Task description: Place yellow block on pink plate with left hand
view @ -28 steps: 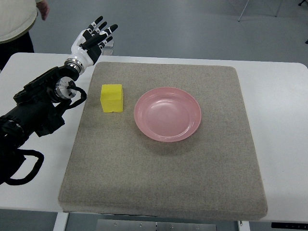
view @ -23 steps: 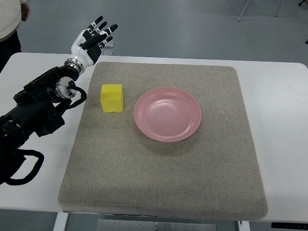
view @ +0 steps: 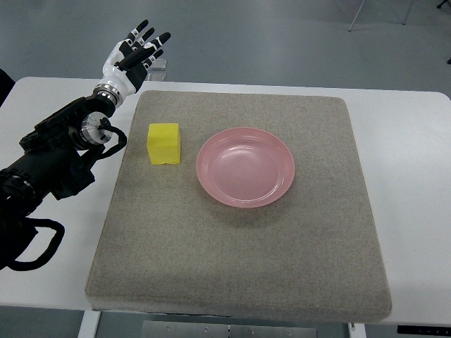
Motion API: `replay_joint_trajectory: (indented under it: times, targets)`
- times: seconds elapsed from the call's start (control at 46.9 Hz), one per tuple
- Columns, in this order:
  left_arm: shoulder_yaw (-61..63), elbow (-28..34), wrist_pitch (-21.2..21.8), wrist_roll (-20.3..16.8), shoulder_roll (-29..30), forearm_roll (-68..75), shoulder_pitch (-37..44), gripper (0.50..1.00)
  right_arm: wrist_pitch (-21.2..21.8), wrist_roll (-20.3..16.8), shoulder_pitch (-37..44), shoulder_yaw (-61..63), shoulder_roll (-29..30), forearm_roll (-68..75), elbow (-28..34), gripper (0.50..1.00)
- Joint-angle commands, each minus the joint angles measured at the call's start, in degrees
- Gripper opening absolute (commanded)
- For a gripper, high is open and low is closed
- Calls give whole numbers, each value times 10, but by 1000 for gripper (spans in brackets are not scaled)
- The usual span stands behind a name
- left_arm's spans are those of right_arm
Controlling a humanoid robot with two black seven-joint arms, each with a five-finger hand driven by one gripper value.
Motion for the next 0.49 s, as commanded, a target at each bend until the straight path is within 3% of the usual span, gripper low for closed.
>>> replay_joint_trajectory:
  times: [0.0, 0.469]
  targets:
    - [0, 0, 0, 0, 0, 0, -1, 990, 0, 0, 0, 0, 0, 0, 0, 924]
    - [0, 0, 0, 0, 0, 1, 1, 990, 0, 0, 0, 0, 0, 0, -1, 924]
